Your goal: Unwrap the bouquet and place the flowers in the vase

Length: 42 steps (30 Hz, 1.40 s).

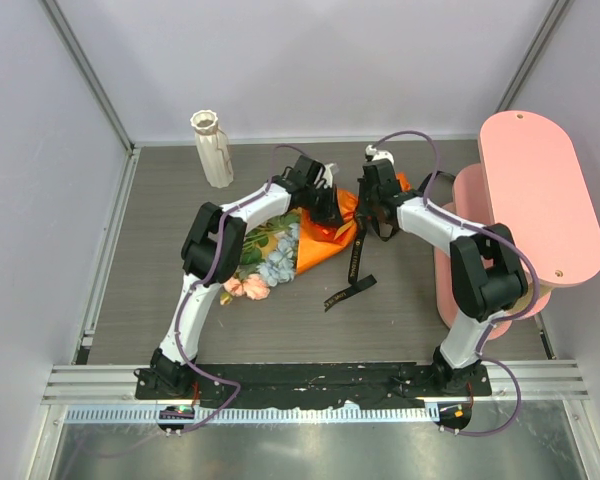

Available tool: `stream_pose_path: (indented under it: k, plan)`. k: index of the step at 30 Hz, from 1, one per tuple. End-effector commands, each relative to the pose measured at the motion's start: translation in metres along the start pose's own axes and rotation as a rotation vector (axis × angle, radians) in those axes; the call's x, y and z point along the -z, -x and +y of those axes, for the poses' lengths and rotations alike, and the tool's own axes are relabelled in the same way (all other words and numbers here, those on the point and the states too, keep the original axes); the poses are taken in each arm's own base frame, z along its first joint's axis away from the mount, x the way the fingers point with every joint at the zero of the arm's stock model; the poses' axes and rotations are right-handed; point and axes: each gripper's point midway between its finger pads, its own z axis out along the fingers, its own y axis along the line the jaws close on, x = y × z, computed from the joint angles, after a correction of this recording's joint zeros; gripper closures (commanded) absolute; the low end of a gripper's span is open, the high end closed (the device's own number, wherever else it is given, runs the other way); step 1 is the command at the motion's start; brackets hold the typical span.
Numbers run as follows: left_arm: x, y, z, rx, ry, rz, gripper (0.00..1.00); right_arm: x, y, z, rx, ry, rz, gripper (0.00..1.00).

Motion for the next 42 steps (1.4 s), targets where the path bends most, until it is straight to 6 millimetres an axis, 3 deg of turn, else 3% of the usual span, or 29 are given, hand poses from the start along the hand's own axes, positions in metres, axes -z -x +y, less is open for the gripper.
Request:
stream_pose_path:
  k: [1, 4, 7, 13, 17, 23, 27, 37, 40, 42]
  plan:
    - [0.003, -0.002, 0.015, 0.006, 0.042, 0.007, 1.00, -0.014, 0.009, 0.009, 0.059, 0.013, -0.035, 0.99]
    - [0.002, -0.005, 0.017, 0.009, 0.044, 0.014, 1.00, -0.026, 0.001, 0.000, 0.100, -0.030, -0.027, 0.97]
    - [0.001, -0.007, 0.021, 0.004, 0.052, 0.019, 1.00, -0.033, -0.003, -0.002, 0.123, -0.038, -0.026, 0.88]
    - [0.000, -0.006, 0.022, 0.006, 0.056, 0.020, 1.00, -0.026, -0.006, 0.001, 0.129, -0.011, -0.036, 0.71]
    - [-0.002, -0.006, 0.022, 0.008, 0.057, 0.021, 1.00, -0.021, -0.007, -0.002, 0.145, -0.017, -0.031, 0.70]
    - [-0.003, -0.005, 0.024, 0.010, 0.060, 0.020, 1.00, -0.017, -0.010, -0.011, 0.187, -0.082, -0.024, 0.72]
    - [-0.003, -0.006, 0.024, 0.010, 0.063, 0.022, 1.00, -0.016, -0.012, -0.016, 0.192, -0.112, -0.026, 0.82]
    - [-0.004, -0.007, 0.027, 0.015, 0.071, 0.028, 1.00, -0.019, -0.020, -0.018, 0.205, -0.137, -0.014, 0.81]
    - [-0.004, -0.006, 0.031, 0.017, 0.091, 0.021, 1.00, -0.020, -0.018, -0.017, 0.202, -0.145, -0.017, 0.96]
    - [-0.004, -0.006, 0.037, 0.032, 0.122, 0.015, 1.00, -0.015, -0.010, -0.017, 0.218, -0.174, -0.039, 0.99]
